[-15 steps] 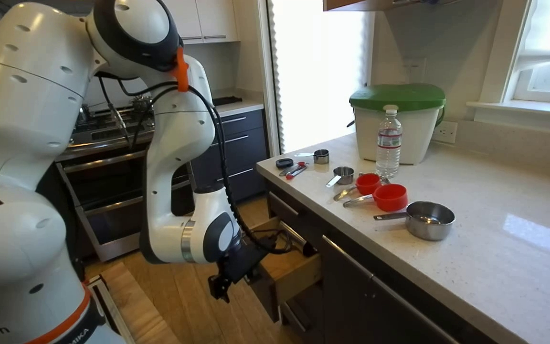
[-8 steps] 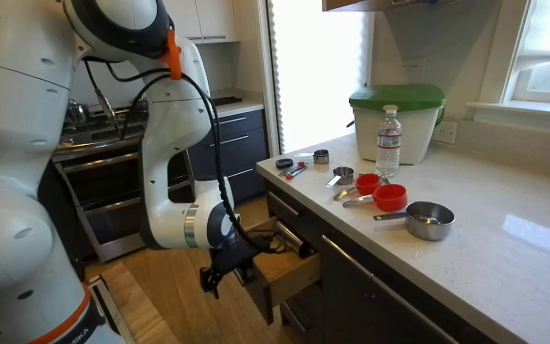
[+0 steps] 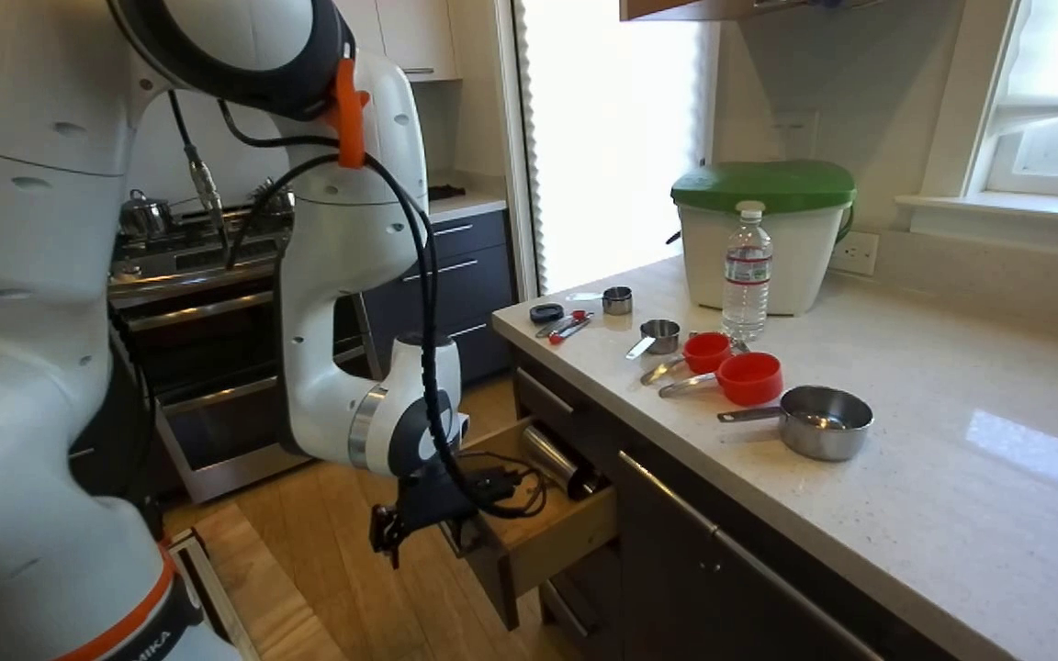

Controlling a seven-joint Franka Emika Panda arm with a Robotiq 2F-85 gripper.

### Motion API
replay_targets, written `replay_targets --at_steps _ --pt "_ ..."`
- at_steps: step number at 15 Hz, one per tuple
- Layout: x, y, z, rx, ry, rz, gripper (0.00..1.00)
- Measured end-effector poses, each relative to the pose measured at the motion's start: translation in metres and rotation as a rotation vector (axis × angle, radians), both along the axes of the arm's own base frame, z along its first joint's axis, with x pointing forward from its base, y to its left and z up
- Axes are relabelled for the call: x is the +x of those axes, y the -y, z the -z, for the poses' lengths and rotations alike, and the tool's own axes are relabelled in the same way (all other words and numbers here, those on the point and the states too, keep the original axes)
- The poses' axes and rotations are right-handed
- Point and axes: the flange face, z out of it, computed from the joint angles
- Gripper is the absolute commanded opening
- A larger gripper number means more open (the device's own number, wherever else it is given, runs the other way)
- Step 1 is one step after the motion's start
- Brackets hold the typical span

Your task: Open the second far left drawer from the top fully

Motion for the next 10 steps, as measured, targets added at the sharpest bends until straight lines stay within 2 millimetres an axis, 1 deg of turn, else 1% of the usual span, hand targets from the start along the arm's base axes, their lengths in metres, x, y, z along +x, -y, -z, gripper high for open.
replay_targets --at_steps 3,6,10 --pt "-0.005 0.001 0.0 0.025 -0.061 0.002 1.0" --pt "-0.004 -0.002 -0.004 0.052 -0.088 0.011 1.0" --pt "0.01 -0.014 -0.023 0.111 -0.044 0.021 1.0"
